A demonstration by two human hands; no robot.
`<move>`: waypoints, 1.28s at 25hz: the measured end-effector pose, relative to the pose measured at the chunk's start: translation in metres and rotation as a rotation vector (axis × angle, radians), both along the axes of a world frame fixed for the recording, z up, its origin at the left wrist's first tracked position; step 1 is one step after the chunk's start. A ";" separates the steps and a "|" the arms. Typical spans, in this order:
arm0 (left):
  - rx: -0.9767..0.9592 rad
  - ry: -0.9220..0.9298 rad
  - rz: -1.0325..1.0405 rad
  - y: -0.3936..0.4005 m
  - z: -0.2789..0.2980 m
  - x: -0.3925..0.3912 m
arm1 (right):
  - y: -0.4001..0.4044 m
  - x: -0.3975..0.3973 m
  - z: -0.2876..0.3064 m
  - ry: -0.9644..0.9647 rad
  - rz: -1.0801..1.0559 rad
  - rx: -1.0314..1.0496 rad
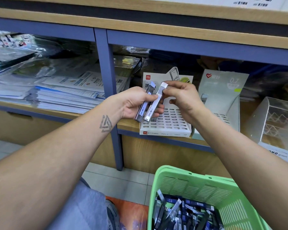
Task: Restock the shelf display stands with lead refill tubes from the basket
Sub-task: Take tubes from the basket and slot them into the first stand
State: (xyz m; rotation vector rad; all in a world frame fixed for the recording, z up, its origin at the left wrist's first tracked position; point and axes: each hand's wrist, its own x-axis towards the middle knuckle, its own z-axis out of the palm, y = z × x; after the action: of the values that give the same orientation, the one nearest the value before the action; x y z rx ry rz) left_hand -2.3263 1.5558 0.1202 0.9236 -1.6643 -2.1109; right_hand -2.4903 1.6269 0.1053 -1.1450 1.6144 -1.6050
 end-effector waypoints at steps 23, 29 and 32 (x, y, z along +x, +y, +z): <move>-0.380 -0.110 0.048 0.047 -0.005 -0.113 | 0.080 -0.121 0.013 0.341 -0.229 0.018; -0.710 -0.210 0.132 0.047 -0.012 -0.140 | 0.076 -0.154 -0.008 0.486 -0.235 0.049; -0.769 -0.172 0.147 0.045 -0.007 -0.152 | 0.068 -0.162 -0.007 0.490 -0.218 0.018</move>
State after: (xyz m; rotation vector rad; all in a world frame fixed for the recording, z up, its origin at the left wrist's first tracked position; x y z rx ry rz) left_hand -2.4783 1.6005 0.1135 0.9286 -2.1583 -1.1416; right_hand -2.6524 1.6944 0.0987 -1.4771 2.1205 -1.5102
